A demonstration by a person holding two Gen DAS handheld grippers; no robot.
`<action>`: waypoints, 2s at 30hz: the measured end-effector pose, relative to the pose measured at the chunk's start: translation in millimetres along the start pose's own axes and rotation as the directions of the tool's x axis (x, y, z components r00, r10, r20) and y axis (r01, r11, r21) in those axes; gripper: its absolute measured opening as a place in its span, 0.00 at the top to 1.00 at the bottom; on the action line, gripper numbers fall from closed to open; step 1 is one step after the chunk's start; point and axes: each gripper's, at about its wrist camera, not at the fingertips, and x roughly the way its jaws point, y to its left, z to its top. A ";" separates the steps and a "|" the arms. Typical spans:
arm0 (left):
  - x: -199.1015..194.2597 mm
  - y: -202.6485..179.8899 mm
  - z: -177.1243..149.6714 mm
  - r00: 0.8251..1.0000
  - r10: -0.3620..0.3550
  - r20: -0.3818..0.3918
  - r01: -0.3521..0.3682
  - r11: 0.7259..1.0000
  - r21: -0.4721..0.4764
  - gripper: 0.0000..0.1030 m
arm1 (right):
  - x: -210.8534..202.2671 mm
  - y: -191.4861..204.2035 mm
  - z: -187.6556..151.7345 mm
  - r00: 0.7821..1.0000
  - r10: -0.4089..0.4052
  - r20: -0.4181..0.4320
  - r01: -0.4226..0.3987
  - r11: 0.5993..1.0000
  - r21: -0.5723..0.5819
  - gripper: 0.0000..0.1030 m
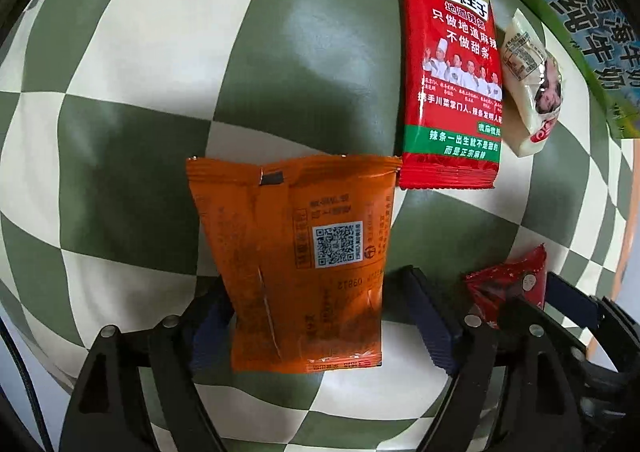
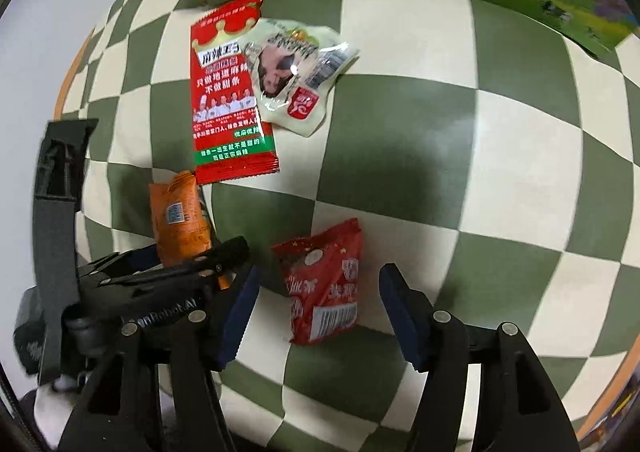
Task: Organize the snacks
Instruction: 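Grasp the orange packet with the left tool while the right tool grasps the small red packet, then carry both packets into the box and open both tools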
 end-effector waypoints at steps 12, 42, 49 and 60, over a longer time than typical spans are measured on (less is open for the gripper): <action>-55.3 17.4 1.8 0.997 -0.078 0.019 0.077 0.996 0.040 0.48 | -2.5 7.3 -18.6 0.999 0.018 0.044 -0.017 1.000 -0.022 0.67; -156.9 -152.1 259.8 0.983 -0.125 0.136 0.076 0.945 0.318 0.47 | -188.4 -123.6 172.3 0.913 0.001 0.408 -0.095 0.973 0.210 0.67; -118.6 -141.9 276.4 0.994 -0.045 0.100 0.019 0.970 0.244 0.35 | -139.6 -144.6 202.2 0.960 0.009 0.280 -0.092 0.954 0.284 0.39; -124.4 -144.6 253.0 0.985 -0.041 0.170 -0.005 0.966 0.260 0.11 | -146.9 -125.2 206.2 0.936 -0.217 0.278 0.162 0.965 0.208 0.04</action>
